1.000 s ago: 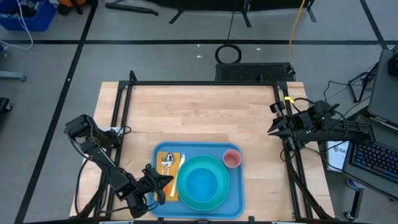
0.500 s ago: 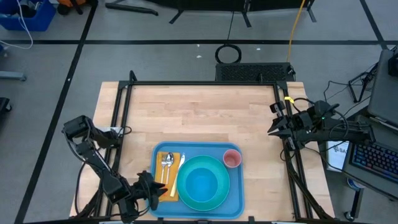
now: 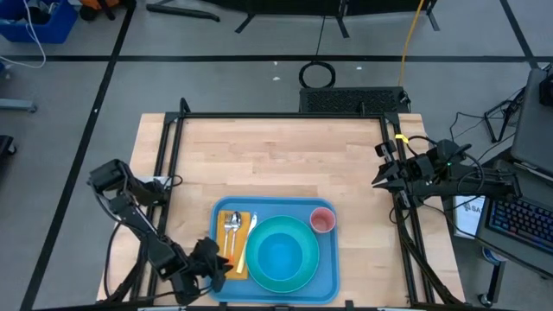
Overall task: Set up tray
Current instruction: Put the yellow knife on the yellow napkin to the right of the orange spoon
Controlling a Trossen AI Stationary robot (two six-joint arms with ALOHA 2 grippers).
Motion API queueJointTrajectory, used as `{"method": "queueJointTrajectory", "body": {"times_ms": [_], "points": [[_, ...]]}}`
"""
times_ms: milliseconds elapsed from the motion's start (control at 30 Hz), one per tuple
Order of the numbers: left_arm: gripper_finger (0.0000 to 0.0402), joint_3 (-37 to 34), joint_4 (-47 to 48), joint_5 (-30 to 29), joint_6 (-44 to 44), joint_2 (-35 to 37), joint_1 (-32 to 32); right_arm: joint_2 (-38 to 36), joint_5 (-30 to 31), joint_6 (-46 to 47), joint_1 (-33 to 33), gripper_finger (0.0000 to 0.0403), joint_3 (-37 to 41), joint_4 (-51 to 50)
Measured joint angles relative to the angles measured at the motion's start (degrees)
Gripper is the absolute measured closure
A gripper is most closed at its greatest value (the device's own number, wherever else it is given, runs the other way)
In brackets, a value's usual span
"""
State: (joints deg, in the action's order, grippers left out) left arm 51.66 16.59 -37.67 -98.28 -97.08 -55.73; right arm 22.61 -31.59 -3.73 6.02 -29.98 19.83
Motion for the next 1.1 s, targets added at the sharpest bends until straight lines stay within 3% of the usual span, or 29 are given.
{"method": "queueJointTrajectory", "body": {"times_ms": [233,633,900,1100], "points": [[0.0259,3.4,2.0,4.4,3.4,-3.3,1.8,0.0,0.0,0.0,0.0,0.0385,0.0,0.0],[0.0258,17.1,17.9,6.2,3.2,-12.2,3.4,0.0,0.0,0.0,0.0,0.0384,0.0,0.0],[0.0258,19.0,19.1,5.9,3.6,-14.3,4.4,0.0,0.0,0.0,0.0,0.0385,0.0,0.0],[0.0211,19.0,19.6,5.7,3.4,-14.4,5.2,0.0,0.0,0.0,0.0,0.0383,0.0,0.0]]}}
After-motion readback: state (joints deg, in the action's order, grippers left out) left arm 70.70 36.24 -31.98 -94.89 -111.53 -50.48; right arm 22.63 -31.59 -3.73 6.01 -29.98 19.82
